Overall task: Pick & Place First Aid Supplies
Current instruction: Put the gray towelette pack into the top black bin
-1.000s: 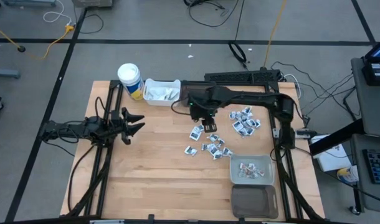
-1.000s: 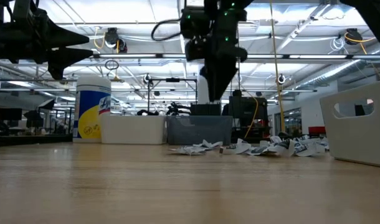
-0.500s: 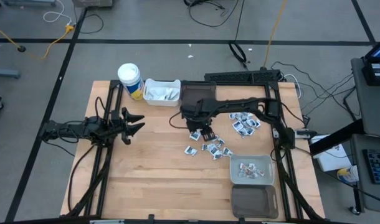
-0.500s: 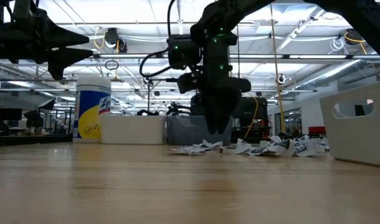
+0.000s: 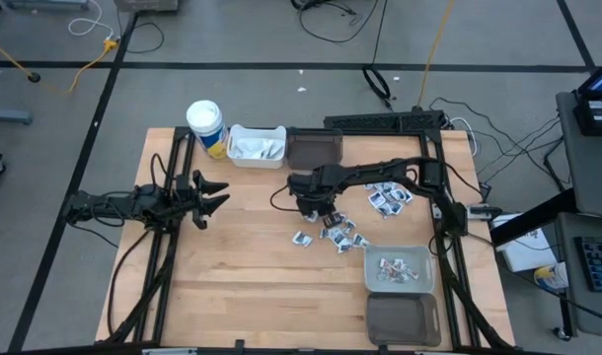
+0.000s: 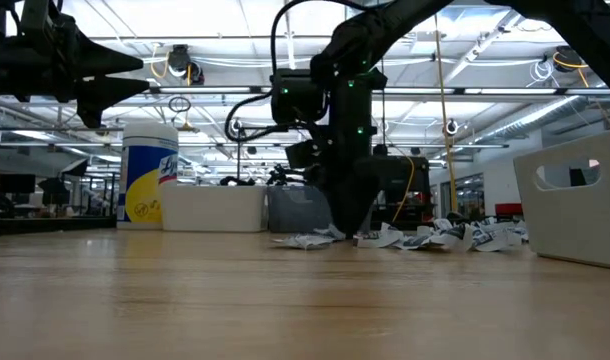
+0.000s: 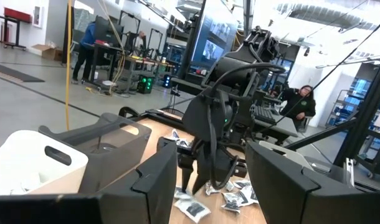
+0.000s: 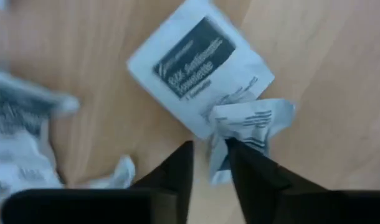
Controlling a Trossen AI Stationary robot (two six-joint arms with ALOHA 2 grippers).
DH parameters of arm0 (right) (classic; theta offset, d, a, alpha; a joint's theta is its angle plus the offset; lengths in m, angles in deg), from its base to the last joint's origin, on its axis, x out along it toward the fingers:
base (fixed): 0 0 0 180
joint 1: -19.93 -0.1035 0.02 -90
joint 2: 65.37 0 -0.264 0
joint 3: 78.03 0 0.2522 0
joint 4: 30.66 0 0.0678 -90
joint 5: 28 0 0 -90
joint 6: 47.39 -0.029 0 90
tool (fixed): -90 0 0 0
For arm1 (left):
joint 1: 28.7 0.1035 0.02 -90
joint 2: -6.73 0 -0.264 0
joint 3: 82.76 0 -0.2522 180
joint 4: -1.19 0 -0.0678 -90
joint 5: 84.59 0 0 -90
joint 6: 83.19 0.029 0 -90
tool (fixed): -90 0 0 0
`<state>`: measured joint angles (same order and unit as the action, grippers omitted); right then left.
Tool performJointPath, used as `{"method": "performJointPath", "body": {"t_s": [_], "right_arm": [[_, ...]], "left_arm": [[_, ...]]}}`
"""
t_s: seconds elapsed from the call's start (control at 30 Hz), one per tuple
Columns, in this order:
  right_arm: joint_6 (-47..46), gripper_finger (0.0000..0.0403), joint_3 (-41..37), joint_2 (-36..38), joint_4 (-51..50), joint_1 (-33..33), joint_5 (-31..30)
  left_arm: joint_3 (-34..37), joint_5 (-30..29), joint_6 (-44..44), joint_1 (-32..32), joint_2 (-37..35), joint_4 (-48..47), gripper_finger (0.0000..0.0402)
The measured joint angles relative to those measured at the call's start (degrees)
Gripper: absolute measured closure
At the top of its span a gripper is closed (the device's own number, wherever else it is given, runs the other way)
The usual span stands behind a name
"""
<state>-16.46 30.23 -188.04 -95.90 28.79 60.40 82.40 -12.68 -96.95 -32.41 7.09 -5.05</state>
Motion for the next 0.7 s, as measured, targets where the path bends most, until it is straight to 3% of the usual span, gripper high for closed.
{"method": "performJointPath", "body": {"t_s": [0.2,0.47,0.7], "right_arm": [[0.03,0.0395,-0.07,0.02,-1.60,0.04,0.10],[3.00,0.0400,-0.04,2.88,-5.66,0.40,-5.95],[1.04,0.0402,0.69,9.31,-11.38,2.75,-6.12]], "left_arm": [[0.00,0.00,0.00,0.00,0.00,0.00,0.0206],[0.00,0.00,-0.02,0.00,0.02,0.00,0.0206],[-0.02,-0.01,0.00,-0.01,0.02,-0.02,0.0206]]}}
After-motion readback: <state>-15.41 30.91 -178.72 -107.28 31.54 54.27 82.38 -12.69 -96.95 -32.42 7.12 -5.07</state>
